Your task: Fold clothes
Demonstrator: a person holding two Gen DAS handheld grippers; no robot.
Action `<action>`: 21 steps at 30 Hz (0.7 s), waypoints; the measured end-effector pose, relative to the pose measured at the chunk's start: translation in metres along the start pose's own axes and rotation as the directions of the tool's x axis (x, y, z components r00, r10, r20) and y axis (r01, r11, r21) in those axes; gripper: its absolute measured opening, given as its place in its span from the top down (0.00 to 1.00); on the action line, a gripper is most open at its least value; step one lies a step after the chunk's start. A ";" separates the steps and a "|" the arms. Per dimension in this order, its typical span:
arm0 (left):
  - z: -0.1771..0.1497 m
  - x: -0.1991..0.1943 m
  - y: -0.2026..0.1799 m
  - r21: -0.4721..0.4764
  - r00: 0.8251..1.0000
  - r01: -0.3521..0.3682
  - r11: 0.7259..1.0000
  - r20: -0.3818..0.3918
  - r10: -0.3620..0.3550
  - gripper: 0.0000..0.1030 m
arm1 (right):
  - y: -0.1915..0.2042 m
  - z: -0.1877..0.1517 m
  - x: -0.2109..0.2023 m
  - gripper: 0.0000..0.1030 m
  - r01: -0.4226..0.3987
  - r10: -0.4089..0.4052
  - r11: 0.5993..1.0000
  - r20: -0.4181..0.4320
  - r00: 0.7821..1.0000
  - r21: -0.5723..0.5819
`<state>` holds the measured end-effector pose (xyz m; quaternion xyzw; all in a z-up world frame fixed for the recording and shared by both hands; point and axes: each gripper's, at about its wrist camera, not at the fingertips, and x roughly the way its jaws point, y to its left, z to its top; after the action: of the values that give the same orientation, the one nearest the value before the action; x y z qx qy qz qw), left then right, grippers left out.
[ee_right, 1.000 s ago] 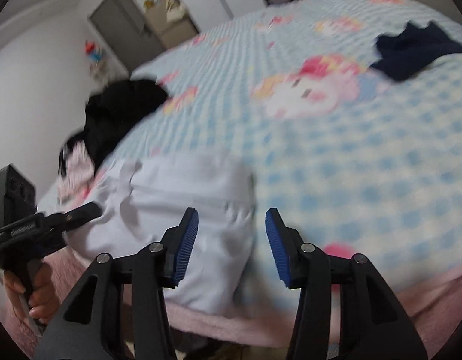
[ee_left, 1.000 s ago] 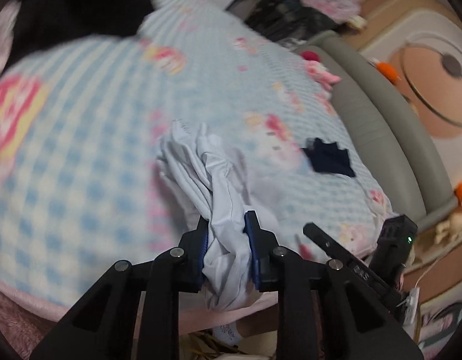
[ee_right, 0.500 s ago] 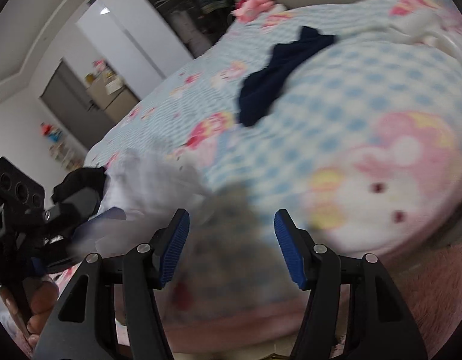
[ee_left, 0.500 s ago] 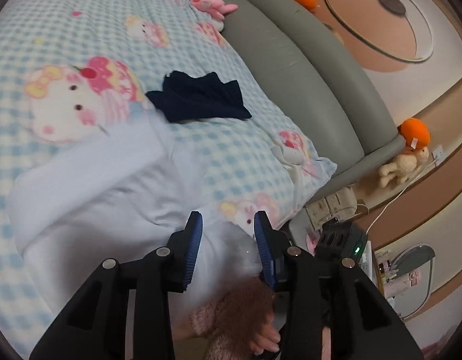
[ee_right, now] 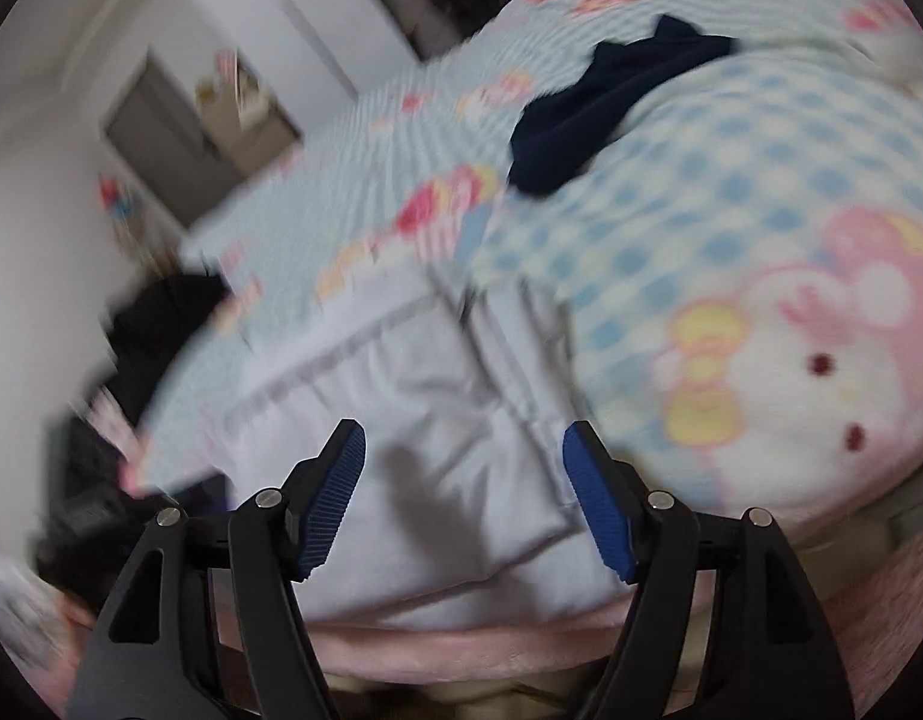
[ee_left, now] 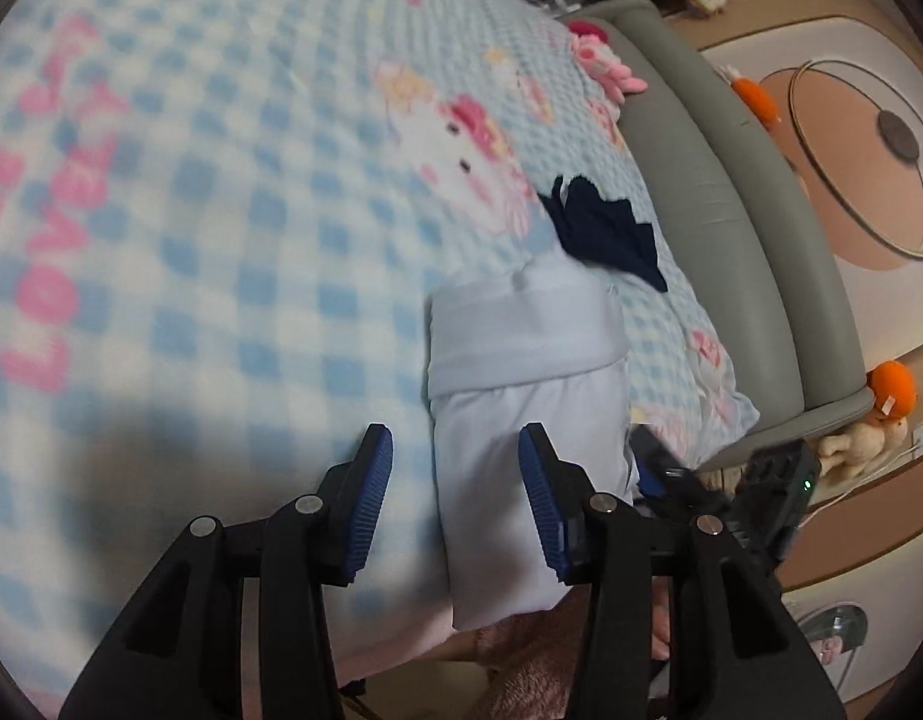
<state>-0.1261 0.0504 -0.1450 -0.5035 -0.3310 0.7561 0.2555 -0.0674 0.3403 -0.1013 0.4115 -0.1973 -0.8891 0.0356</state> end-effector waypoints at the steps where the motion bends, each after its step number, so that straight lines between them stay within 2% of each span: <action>1: 0.000 0.004 -0.001 0.003 1.000 0.011 1.000 -0.004 -0.011 0.55 | 0.003 -0.001 0.007 0.36 0.031 -0.031 0.999 -0.018 0.999 -0.024; 3: 0.002 0.013 -0.005 -0.003 0.998 0.067 0.998 -0.010 -0.067 0.54 | 0.006 0.000 0.015 0.53 0.069 -0.071 0.996 -0.044 0.996 -0.057; 4: 0.004 0.017 -0.006 -0.009 0.995 0.095 0.995 -0.015 -0.096 0.53 | 0.005 0.001 0.013 0.70 0.086 -0.089 0.994 -0.042 0.995 -0.064; 5: 0.006 0.020 -0.009 -0.006 0.994 0.110 0.994 -0.018 -0.110 0.51 | 0.001 0.001 0.010 0.75 0.105 -0.107 0.993 -0.032 0.994 -0.060; 8: 0.010 0.030 -0.021 0.033 0.993 0.113 0.993 -0.031 -0.112 0.47 | -0.014 -0.002 0.001 0.78 0.149 -0.149 0.988 -0.027 0.988 -0.029; 10: 0.009 0.037 -0.024 0.048 0.994 0.101 0.994 -0.046 -0.099 0.43 | -0.018 -0.006 -0.007 0.78 0.169 -0.169 0.985 -0.030 0.985 -0.029; 13: 0.008 0.048 -0.028 0.073 0.995 0.072 0.995 -0.067 -0.067 0.41 | -0.011 -0.007 -0.017 0.78 0.236 -0.239 0.967 -0.026 0.971 -0.095; 15: 0.010 0.054 -0.034 0.105 0.997 0.033 0.994 -0.067 -0.026 0.45 | -0.014 -0.002 -0.016 0.77 0.189 -0.193 0.978 -0.045 0.980 -0.085; 16: 0.013 0.055 -0.036 0.112 0.998 0.018 0.994 -0.061 -0.011 0.52 | -0.015 0.001 -0.014 0.69 0.161 -0.166 0.984 -0.057 0.985 -0.077; 17: 0.016 0.056 -0.038 0.118 0.998 0.003 0.993 -0.055 0.004 0.60 | -0.019 0.005 -0.007 0.47 0.114 -0.118 0.992 -0.083 0.989 -0.053; 18: 0.018 0.054 -0.042 0.125 0.999 -0.012 0.992 -0.045 0.018 0.64 | -0.025 0.009 0.003 0.35 0.067 -0.069 0.998 -0.117 0.991 -0.021; 19: 0.020 0.048 -0.046 0.137 0.999 -0.020 0.990 -0.033 0.024 0.71 | -0.031 0.011 0.011 0.28 0.022 -0.020 1.000 -0.145 0.989 0.012; 21: 0.022 0.031 -0.059 0.176 0.999 -0.041 0.984 -0.010 0.043 0.75 | -0.039 0.012 0.018 0.39 -0.045 0.059 0.995 -0.160 0.985 0.086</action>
<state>-0.1548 0.1057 -0.1131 -0.4912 -0.2504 0.7840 0.2852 -0.0840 0.3758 -0.1219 0.4784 -0.2409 -0.8425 0.0577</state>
